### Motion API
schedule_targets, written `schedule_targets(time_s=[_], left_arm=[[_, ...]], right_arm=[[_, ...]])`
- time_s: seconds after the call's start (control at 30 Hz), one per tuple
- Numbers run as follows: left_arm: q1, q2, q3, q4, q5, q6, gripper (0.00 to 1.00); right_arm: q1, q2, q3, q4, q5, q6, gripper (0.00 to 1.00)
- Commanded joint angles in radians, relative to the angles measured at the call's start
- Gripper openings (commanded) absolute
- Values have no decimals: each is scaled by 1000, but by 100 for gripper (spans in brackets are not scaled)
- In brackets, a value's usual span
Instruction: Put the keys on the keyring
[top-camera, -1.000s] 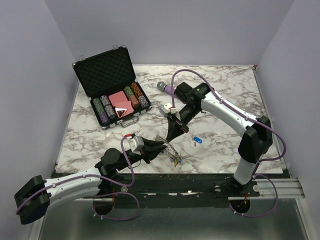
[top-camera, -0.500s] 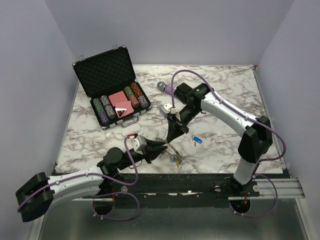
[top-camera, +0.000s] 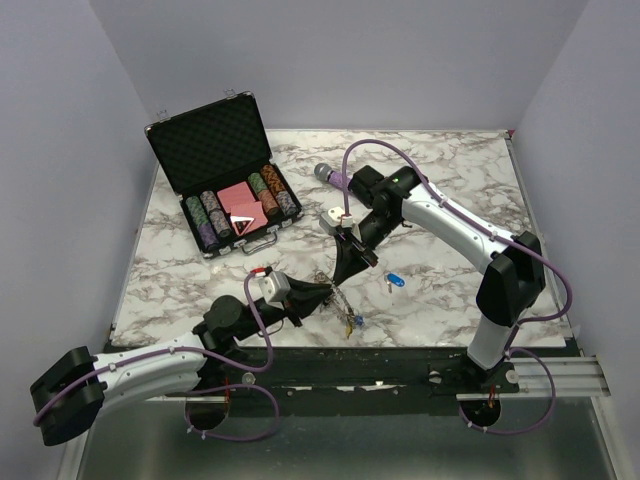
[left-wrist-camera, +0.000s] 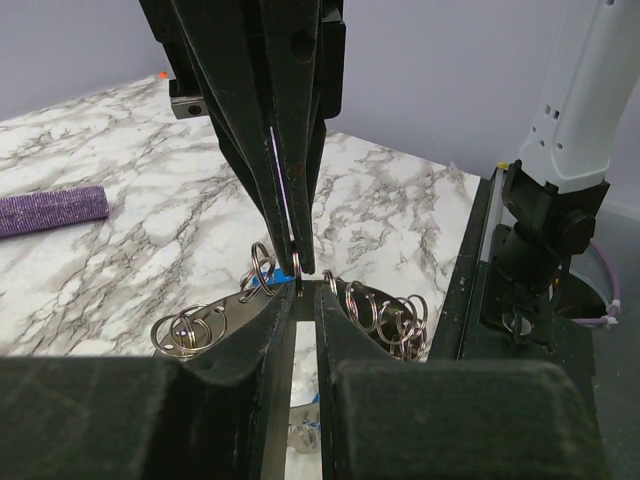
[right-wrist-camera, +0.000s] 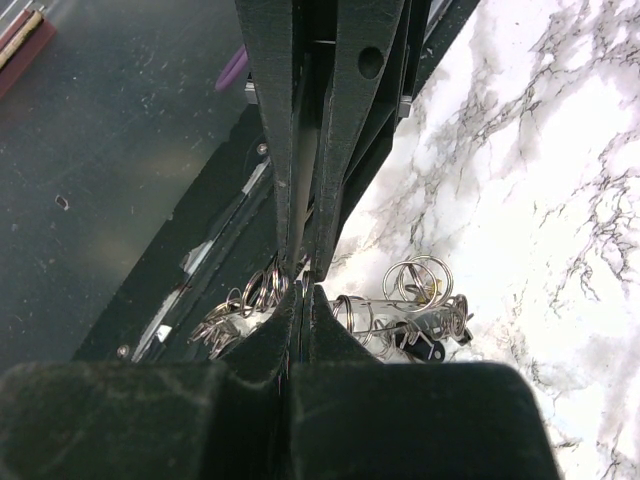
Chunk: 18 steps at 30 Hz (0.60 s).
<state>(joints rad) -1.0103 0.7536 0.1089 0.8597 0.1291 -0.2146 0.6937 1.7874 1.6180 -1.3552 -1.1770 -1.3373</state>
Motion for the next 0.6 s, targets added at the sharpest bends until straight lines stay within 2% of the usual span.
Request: schedule_targets(time_s=[0.0,0.3,0.57], left_arm=[[-5,-5,11,25,23,-8,20],[-5,41,37,36,20,0,26],[-5,58,49,35,9,3,26]], right_arm=[[3,-20,-9,-65,-65,-16,0],[3,-23,-12,-64,-70,-16,0],[3,-23,-13,-64,-72,-17,0]])
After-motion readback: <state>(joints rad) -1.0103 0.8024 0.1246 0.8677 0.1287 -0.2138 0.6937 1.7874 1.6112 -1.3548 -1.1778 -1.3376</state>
